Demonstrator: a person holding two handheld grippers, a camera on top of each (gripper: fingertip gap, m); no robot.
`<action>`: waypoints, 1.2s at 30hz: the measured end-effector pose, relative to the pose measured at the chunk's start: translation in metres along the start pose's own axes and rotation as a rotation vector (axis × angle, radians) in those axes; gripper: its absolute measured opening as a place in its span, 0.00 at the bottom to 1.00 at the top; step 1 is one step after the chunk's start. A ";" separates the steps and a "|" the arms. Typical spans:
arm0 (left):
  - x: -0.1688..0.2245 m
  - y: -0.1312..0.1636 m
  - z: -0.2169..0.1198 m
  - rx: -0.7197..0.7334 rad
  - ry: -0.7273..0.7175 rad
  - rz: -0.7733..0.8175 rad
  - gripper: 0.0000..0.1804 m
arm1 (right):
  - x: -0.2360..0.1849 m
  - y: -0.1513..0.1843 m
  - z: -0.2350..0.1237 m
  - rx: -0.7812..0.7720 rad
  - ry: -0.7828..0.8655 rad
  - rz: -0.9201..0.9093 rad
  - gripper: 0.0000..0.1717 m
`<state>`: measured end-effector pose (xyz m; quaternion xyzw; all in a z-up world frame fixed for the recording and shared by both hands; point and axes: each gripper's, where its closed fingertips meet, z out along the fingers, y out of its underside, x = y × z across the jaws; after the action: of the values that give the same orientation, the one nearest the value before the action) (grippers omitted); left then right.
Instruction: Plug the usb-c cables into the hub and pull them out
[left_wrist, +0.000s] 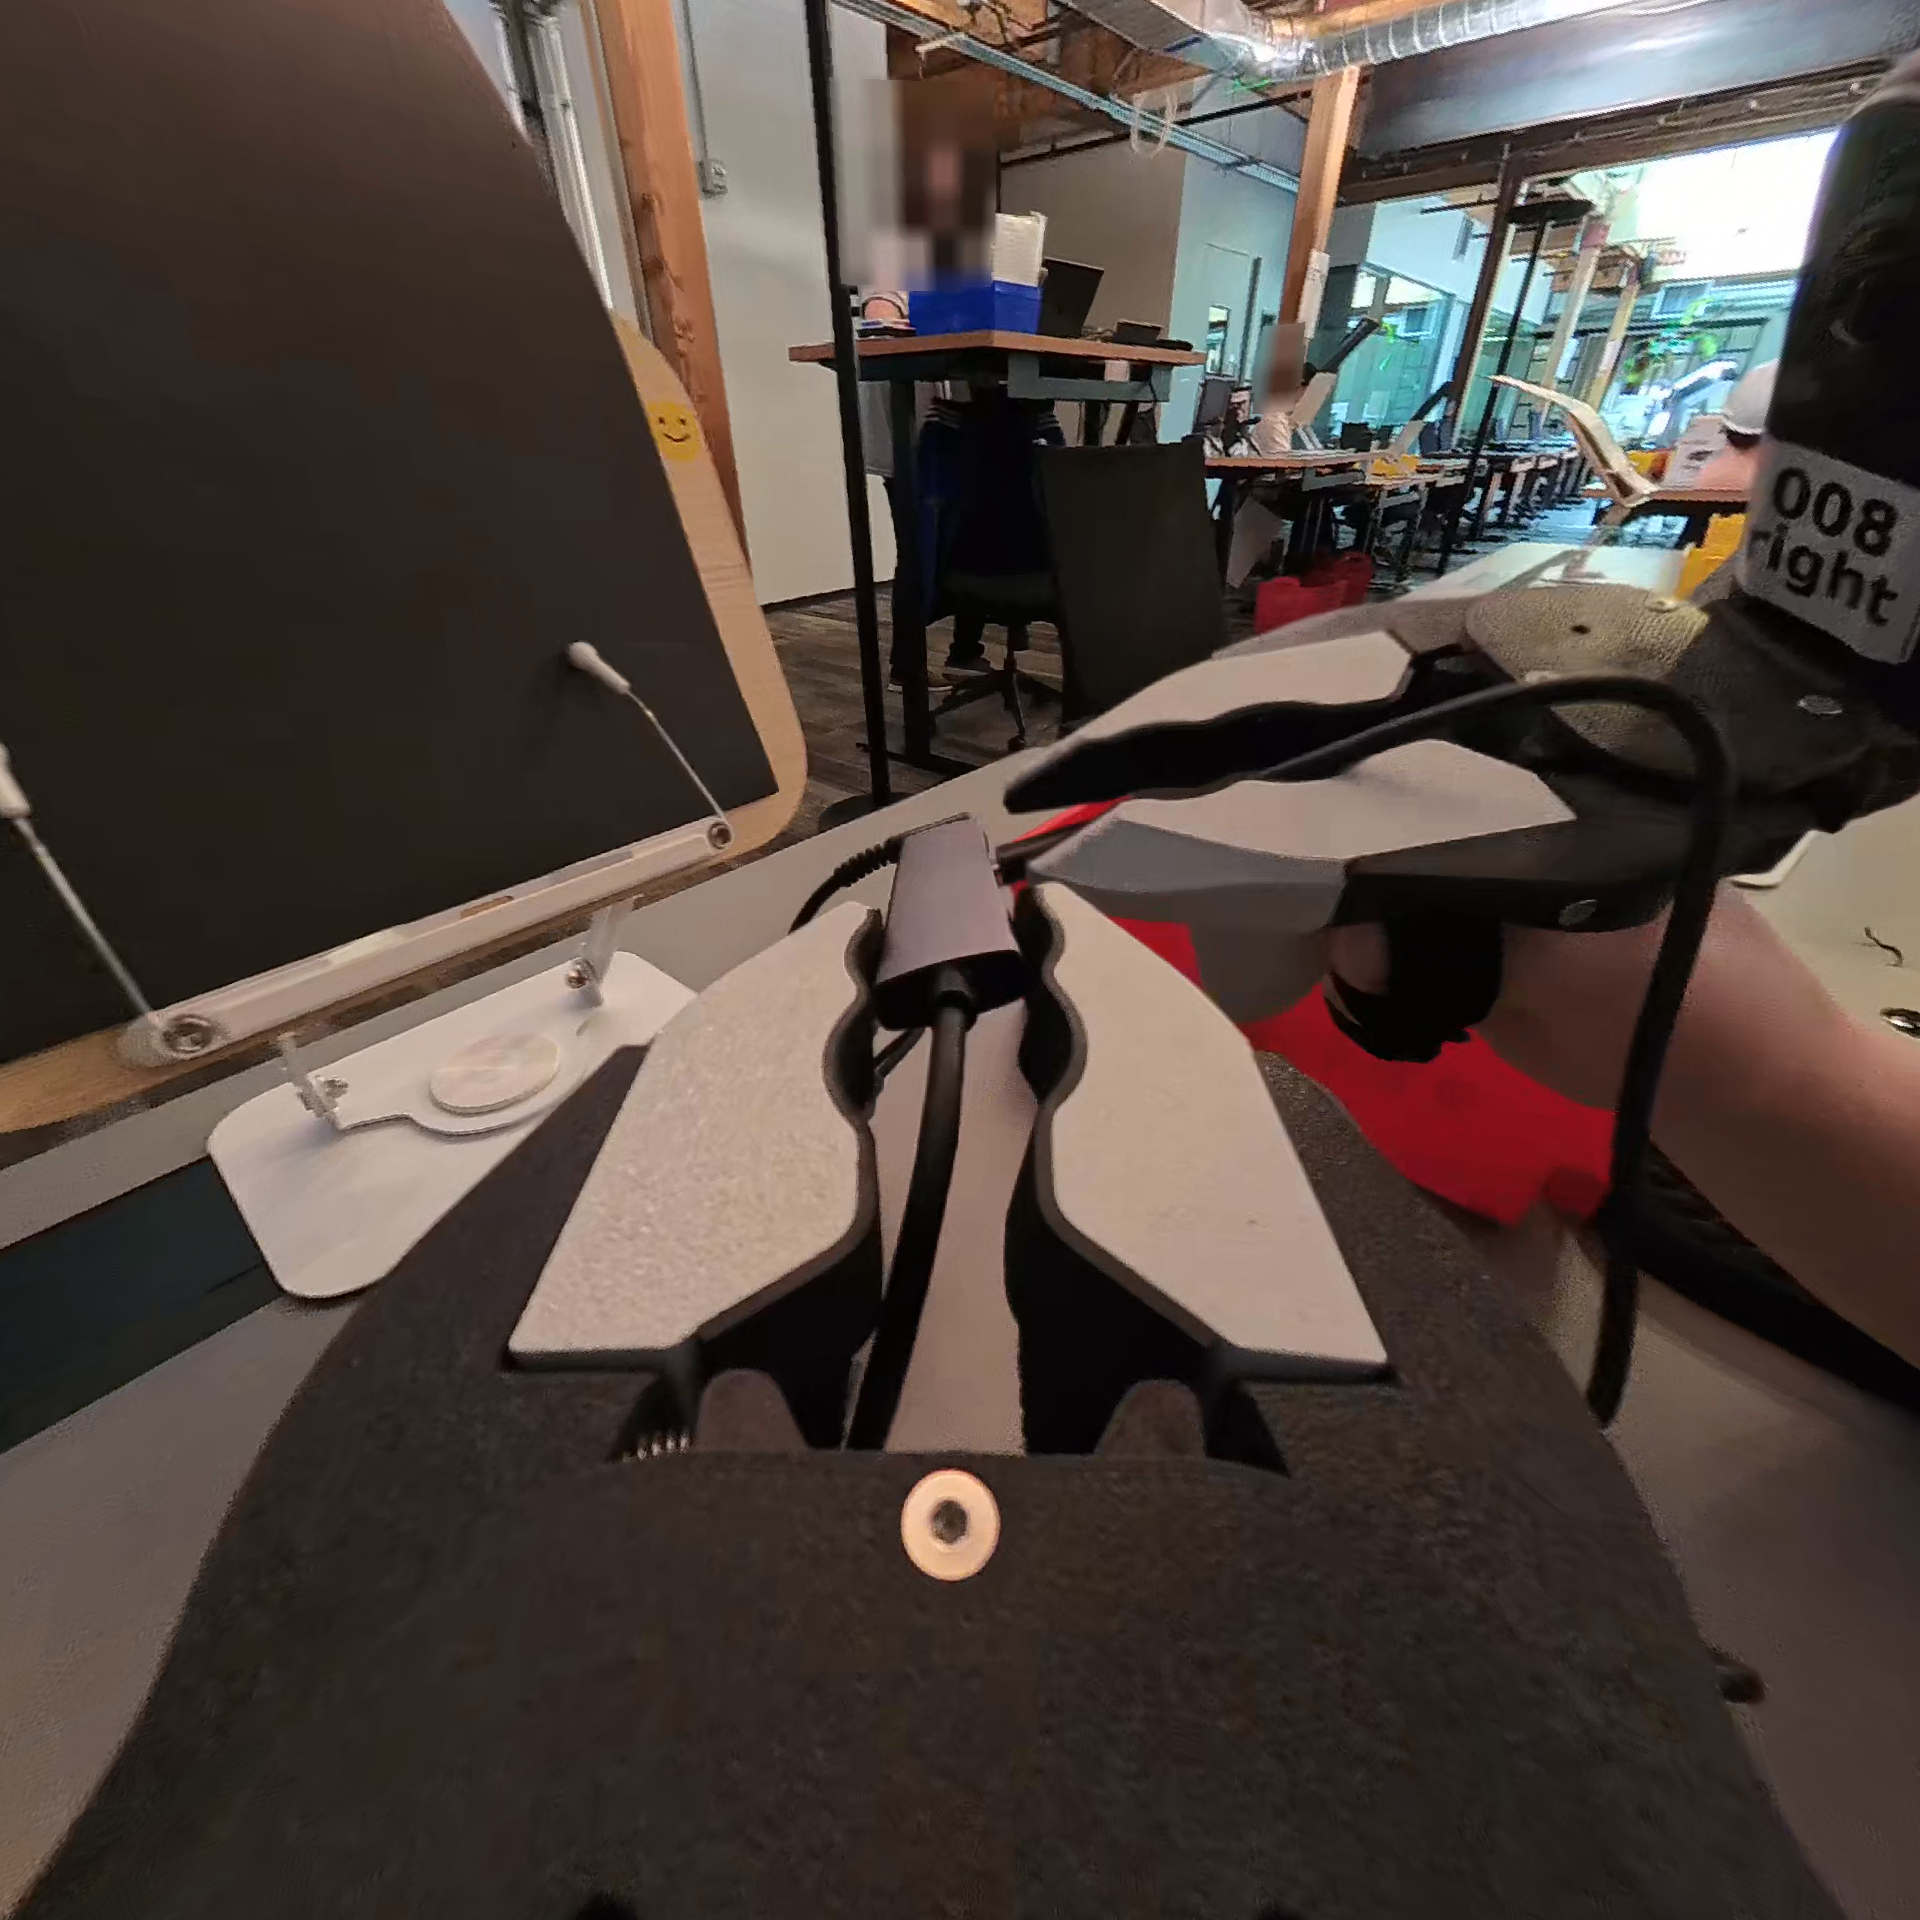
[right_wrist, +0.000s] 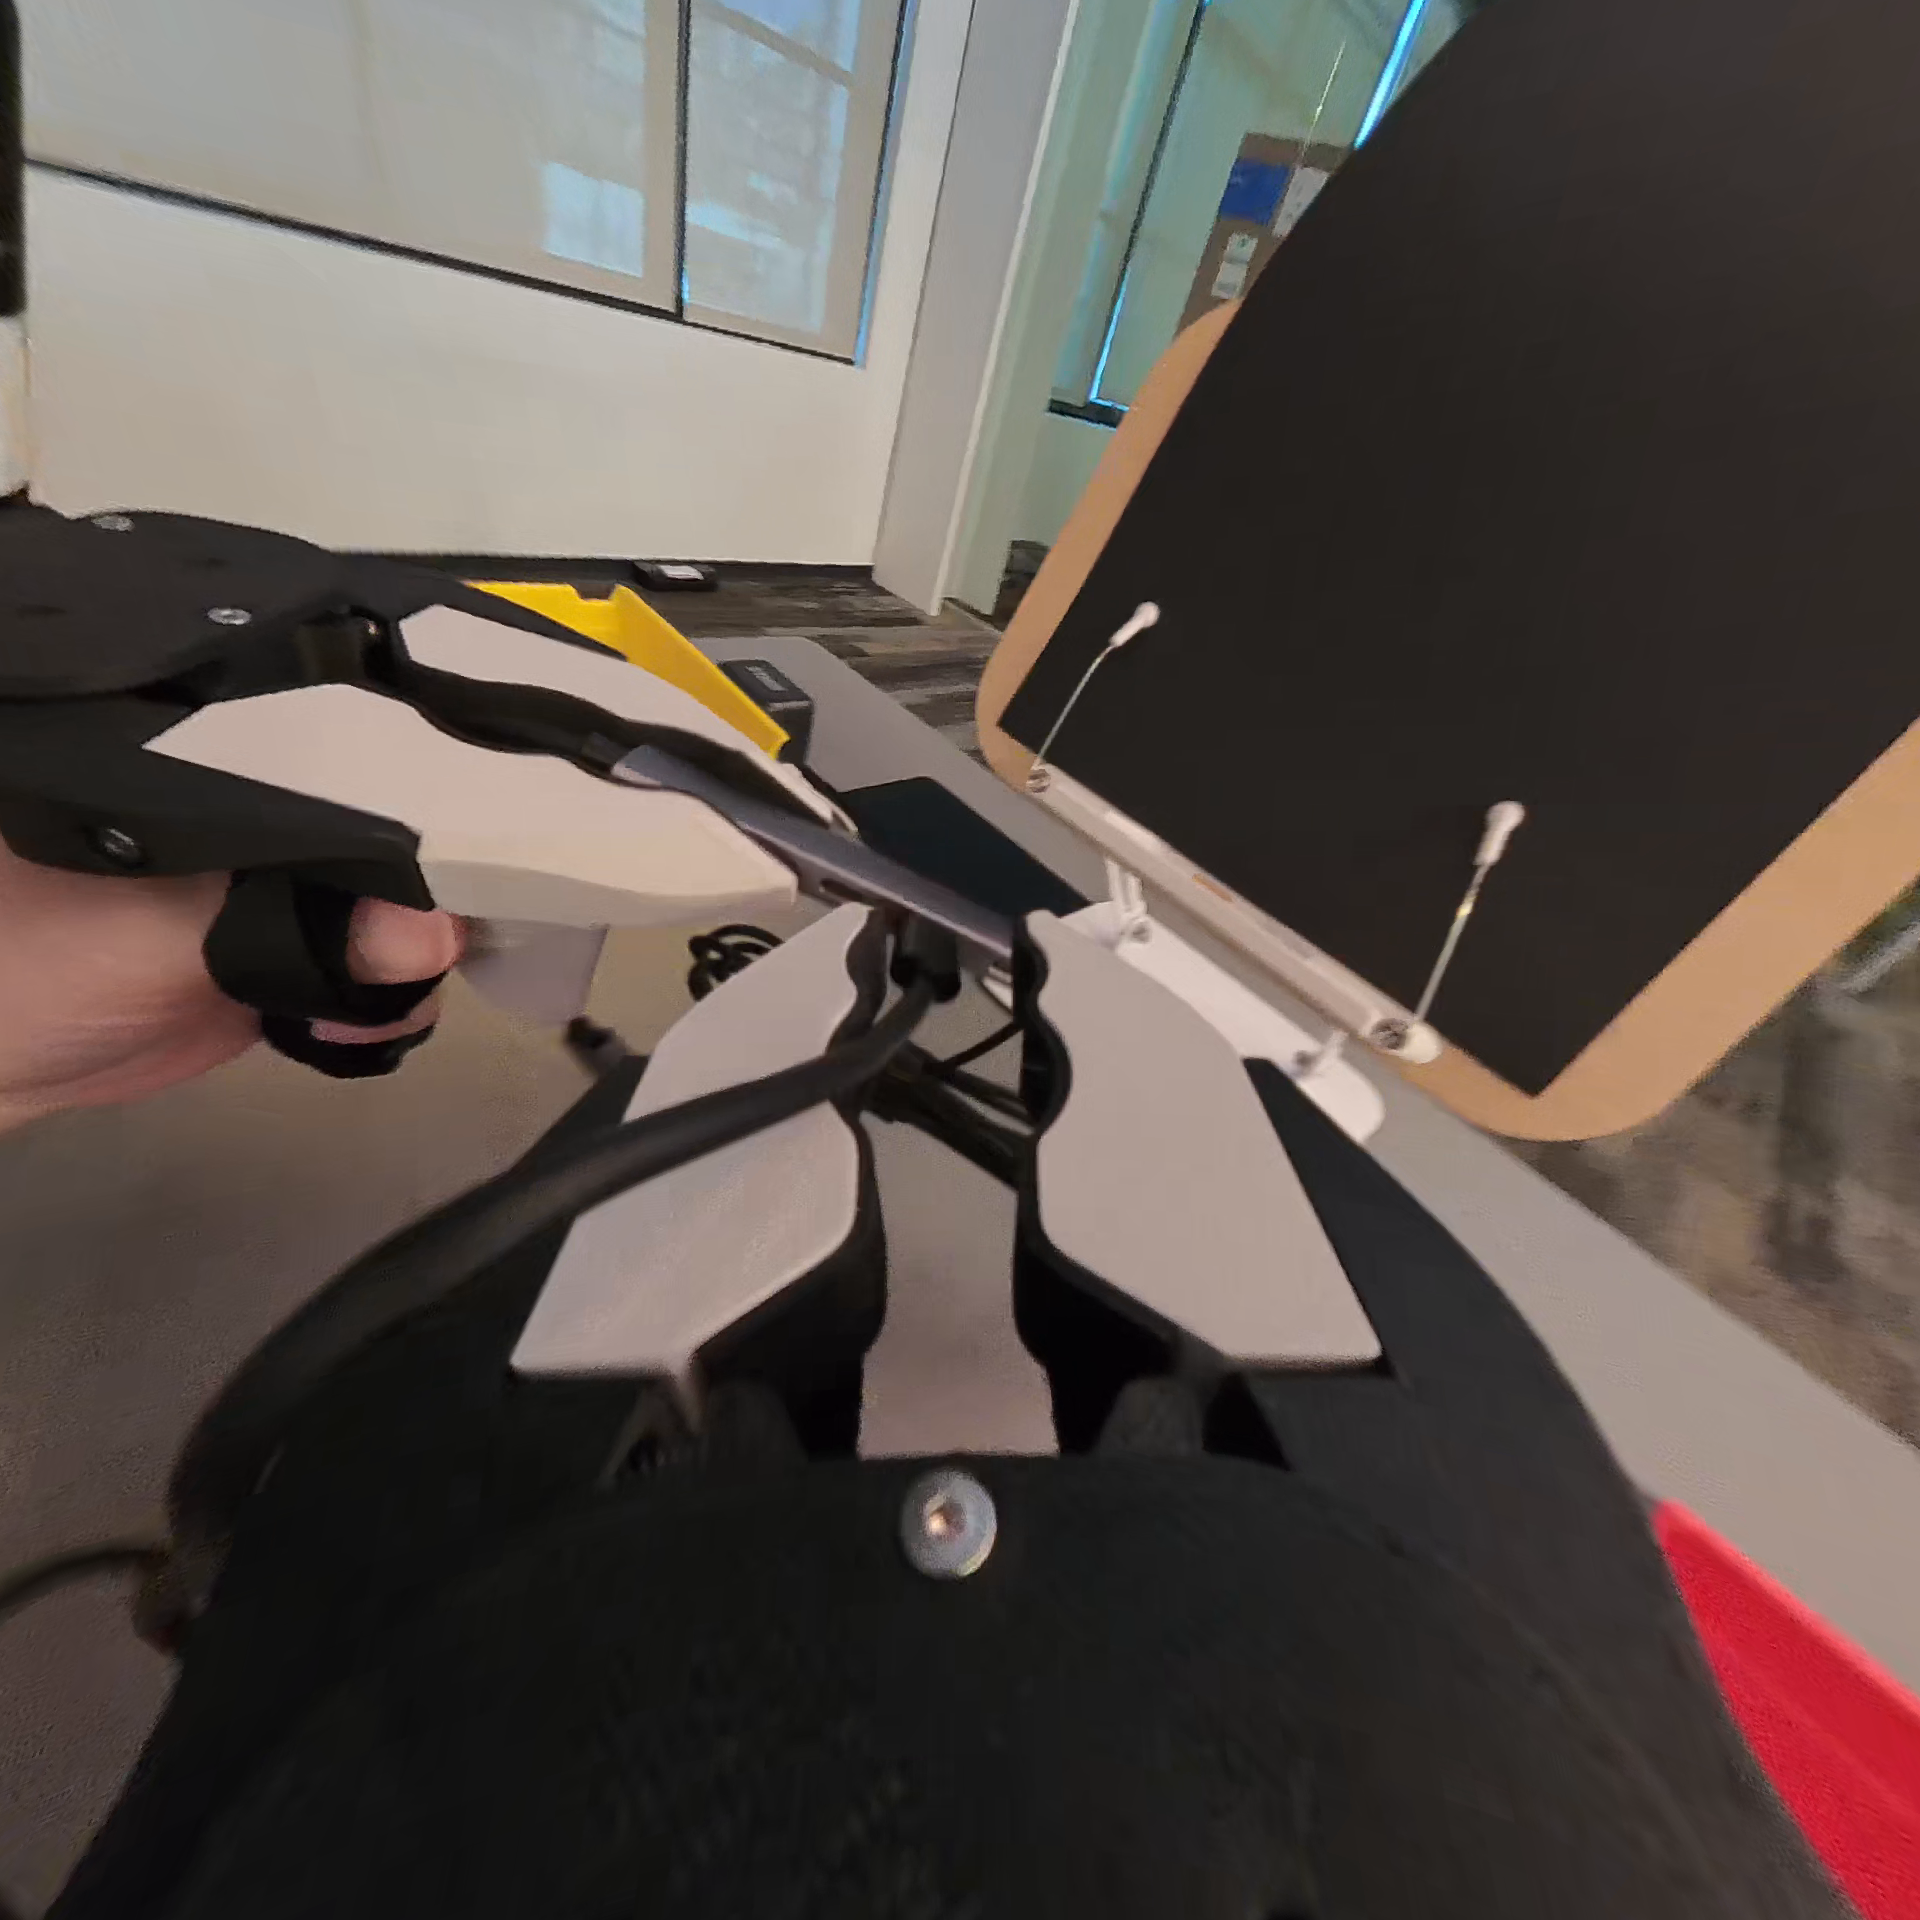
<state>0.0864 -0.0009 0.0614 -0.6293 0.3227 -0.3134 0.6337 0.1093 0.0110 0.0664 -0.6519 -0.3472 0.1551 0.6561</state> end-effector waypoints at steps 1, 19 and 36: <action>-0.003 -0.001 -0.001 0.003 -0.007 -0.001 0.13 | -0.001 0.002 0.002 0.000 -0.024 0.042 0.15; 0.001 -0.012 -0.005 0.058 -0.170 0.268 0.13 | -0.006 -0.006 0.003 0.208 -0.105 0.323 0.09; 0.015 -0.026 0.003 0.144 -0.170 0.171 0.18 | 0.004 -0.022 -0.016 0.312 0.047 0.053 0.07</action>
<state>0.0984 -0.0113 0.0876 -0.5767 0.2973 -0.2261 0.7266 0.1176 -0.0007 0.0897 -0.5545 -0.2859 0.2091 0.7531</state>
